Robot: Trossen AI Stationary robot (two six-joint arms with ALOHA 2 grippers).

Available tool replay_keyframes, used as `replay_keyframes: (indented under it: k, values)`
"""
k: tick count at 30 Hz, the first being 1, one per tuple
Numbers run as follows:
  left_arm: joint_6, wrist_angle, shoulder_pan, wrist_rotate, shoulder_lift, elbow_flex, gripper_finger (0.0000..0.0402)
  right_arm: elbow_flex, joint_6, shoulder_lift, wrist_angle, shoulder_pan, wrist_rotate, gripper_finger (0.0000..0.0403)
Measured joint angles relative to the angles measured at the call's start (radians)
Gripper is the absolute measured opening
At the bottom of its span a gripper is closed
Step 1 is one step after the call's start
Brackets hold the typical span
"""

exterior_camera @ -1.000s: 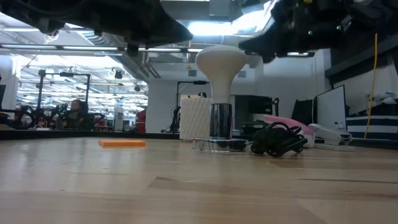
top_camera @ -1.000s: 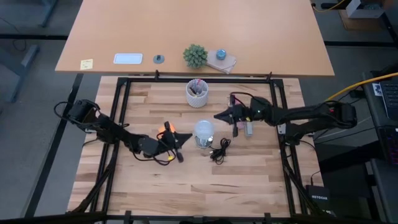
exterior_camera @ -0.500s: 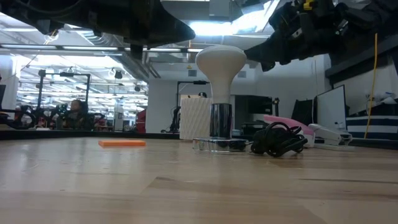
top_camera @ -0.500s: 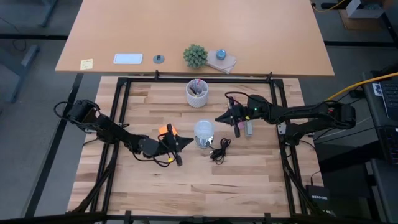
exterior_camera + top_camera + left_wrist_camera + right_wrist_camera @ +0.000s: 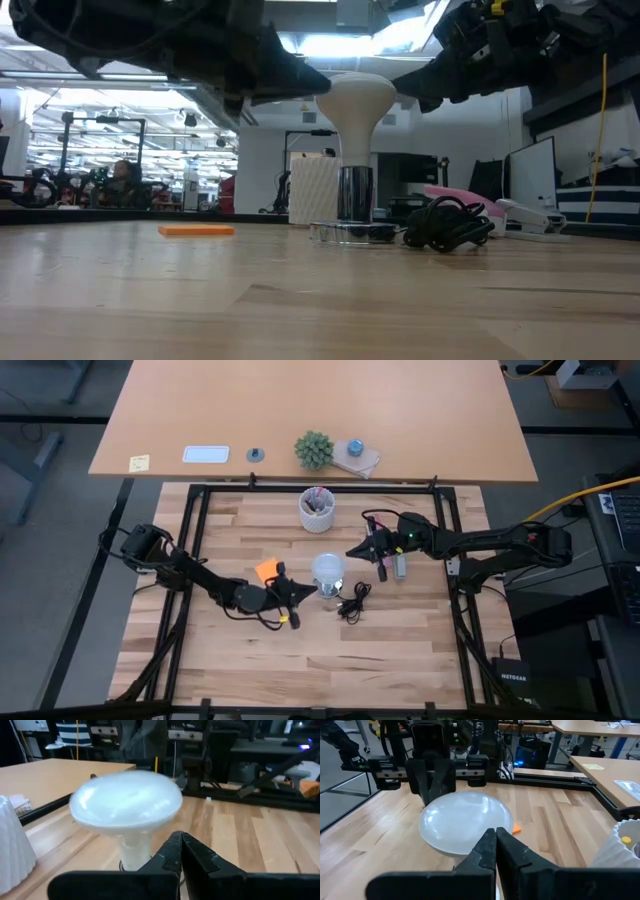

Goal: Screw lightbulb
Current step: Insert the lightbulb into the lamp

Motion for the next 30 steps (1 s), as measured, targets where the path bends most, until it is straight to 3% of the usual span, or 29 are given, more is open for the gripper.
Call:
replay_keyframes:
  k: [8, 19, 30]
  values:
    - [0.024, 0.028, 0.011, 0.000, 0.002, 0.001, 0.0001, 0.000, -0.033, 0.000, 0.004, 0.000, 0.001, 0.0005]
    - [0.022, 0.028, 0.010, 0.000, 0.002, 0.001, 0.0001, 0.001, -0.100, 0.001, 0.102, -0.002, 0.104, 0.0005]
    - [0.021, 0.028, 0.010, 0.000, 0.002, 0.001, 0.0001, 0.002, -0.098, 0.076, 0.137, 0.000, 0.079, 0.0005]
